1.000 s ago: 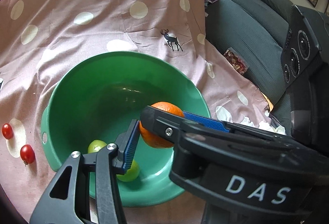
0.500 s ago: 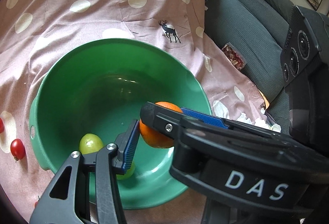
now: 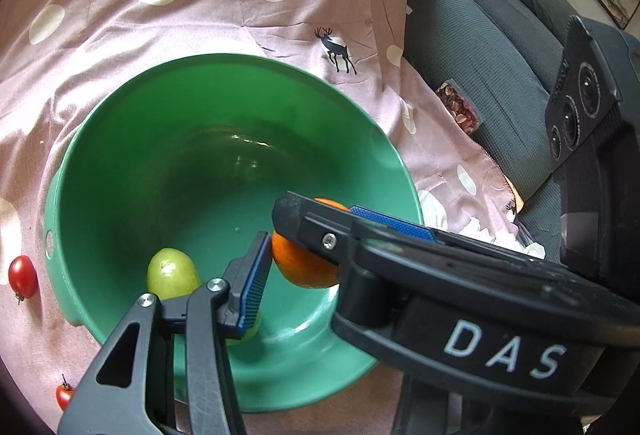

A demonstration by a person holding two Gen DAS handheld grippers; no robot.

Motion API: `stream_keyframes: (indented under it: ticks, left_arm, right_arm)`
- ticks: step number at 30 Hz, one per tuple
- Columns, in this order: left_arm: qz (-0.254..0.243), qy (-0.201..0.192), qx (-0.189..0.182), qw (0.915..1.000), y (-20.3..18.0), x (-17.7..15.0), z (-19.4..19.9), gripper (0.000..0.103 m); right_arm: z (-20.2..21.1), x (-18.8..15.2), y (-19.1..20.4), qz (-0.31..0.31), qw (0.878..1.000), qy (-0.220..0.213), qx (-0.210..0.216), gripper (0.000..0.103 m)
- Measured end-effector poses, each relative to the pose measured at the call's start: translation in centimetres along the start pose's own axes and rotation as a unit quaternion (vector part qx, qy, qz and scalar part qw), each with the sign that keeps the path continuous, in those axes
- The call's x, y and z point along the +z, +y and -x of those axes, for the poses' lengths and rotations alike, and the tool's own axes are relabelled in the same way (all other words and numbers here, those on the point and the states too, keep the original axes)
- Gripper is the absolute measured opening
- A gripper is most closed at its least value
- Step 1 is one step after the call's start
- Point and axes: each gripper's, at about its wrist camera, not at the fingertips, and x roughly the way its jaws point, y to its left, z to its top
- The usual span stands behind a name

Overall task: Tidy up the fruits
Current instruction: 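Lower the mandarin into the basin and open the right tool, then move the right tool back to the large orange on the cloth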

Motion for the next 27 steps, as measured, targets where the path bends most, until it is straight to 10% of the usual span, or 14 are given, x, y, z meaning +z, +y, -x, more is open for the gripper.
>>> stream_keyframes:
  ticks: [18,27]
  left_arm:
    - [-0.002,-0.055,0.020,0.9983,0.1,-0.9,4.4,0.064]
    - [0.034,-0.131,0.046,0.9897,2.0,-2.4,12.2,0.084]
  right_arm:
    - [1.6,0.1,0.0,-0.009,0.999,-0.042,-0.015,0.050]
    - [5.8,-0.8,2.4,0.019,0.994,-0.109,0.002,0.075]
